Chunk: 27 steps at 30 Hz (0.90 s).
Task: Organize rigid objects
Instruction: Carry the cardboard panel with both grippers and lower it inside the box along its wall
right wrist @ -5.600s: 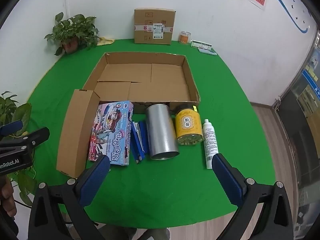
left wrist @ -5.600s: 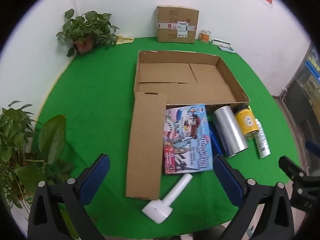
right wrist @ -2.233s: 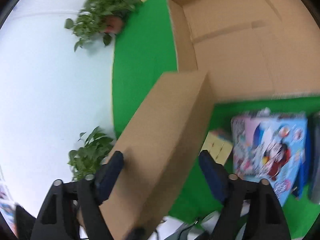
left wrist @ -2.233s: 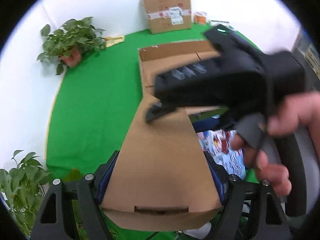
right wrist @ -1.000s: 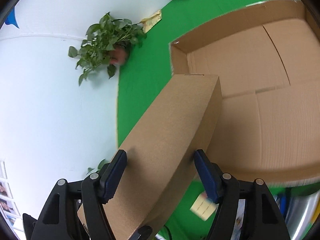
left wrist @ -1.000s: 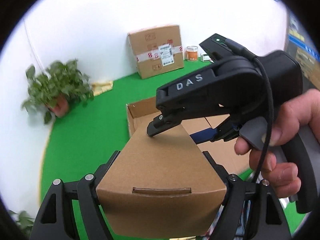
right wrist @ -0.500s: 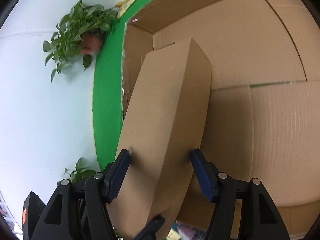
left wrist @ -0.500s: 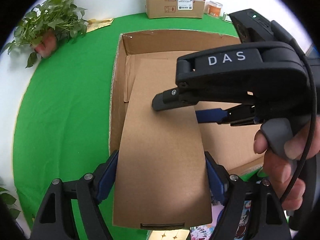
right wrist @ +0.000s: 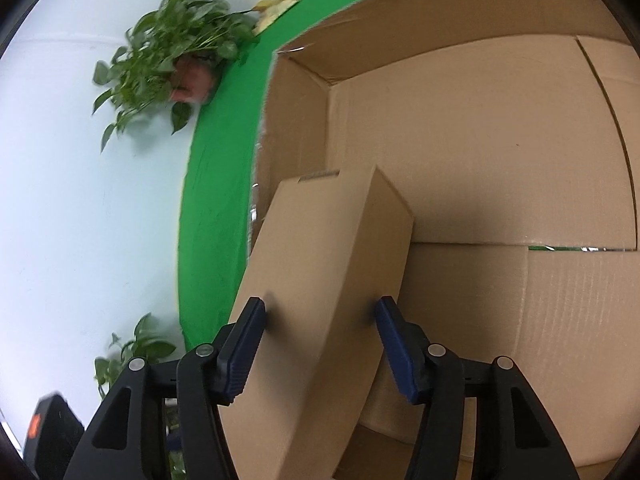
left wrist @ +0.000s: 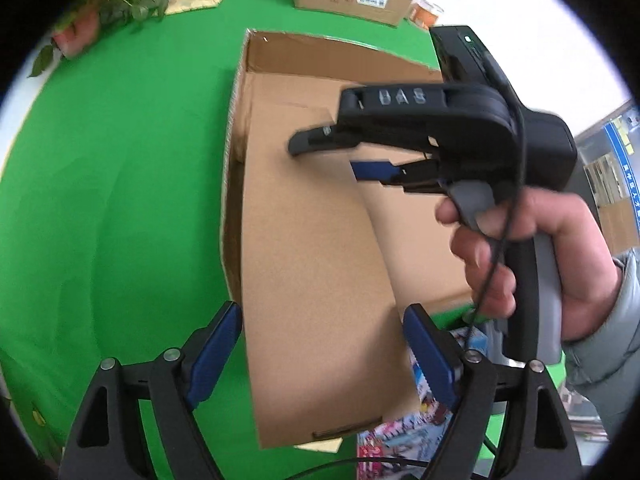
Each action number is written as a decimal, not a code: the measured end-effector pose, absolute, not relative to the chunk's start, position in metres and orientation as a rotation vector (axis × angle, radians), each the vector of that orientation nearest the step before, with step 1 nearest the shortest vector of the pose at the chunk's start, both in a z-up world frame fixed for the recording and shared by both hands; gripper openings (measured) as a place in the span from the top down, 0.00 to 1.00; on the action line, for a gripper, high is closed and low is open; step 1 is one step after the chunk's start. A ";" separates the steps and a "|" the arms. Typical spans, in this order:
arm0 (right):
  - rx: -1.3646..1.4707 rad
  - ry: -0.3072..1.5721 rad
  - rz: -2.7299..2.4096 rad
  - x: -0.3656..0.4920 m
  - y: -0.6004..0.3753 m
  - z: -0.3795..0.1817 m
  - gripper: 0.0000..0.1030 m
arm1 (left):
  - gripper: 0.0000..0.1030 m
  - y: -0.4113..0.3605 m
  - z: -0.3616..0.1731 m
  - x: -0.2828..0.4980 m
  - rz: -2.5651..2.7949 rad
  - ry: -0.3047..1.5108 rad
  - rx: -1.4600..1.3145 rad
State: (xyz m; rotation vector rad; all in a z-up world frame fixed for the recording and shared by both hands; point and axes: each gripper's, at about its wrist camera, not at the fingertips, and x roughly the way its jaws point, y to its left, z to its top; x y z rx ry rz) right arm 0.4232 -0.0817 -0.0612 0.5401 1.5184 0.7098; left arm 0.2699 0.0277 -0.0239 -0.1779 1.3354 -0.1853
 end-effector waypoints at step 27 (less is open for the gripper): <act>0.661 1.673 0.700 0.395 -0.095 -0.067 0.39 | 0.44 0.008 -0.053 0.318 -0.202 1.351 -0.236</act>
